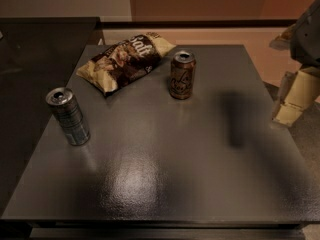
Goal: Knock orange can over
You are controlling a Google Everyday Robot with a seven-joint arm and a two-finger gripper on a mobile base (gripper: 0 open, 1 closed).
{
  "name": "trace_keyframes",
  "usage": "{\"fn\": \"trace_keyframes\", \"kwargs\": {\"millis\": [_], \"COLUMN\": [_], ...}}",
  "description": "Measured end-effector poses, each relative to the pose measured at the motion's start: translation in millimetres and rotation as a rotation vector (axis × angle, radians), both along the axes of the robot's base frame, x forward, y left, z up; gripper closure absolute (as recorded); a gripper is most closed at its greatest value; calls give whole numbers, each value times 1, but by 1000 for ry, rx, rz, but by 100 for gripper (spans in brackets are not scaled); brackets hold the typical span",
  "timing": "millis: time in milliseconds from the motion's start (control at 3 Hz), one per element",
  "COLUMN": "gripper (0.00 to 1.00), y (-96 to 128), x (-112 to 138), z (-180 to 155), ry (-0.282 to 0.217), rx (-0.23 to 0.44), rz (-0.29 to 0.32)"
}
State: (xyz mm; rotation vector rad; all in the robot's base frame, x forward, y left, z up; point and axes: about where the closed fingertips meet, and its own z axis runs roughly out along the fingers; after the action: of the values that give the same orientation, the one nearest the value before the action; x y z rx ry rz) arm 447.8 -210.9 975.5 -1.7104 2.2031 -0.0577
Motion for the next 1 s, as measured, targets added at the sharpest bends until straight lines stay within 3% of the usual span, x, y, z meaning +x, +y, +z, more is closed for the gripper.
{"fn": "trace_keyframes", "kwargs": {"millis": [333, 1000], "gripper": [0, 0], "y": [8, 32], "x": [26, 87], "z": [-7, -38], "ry": [-13, -100], "rx": [75, 235], "rz": [5, 16]}}
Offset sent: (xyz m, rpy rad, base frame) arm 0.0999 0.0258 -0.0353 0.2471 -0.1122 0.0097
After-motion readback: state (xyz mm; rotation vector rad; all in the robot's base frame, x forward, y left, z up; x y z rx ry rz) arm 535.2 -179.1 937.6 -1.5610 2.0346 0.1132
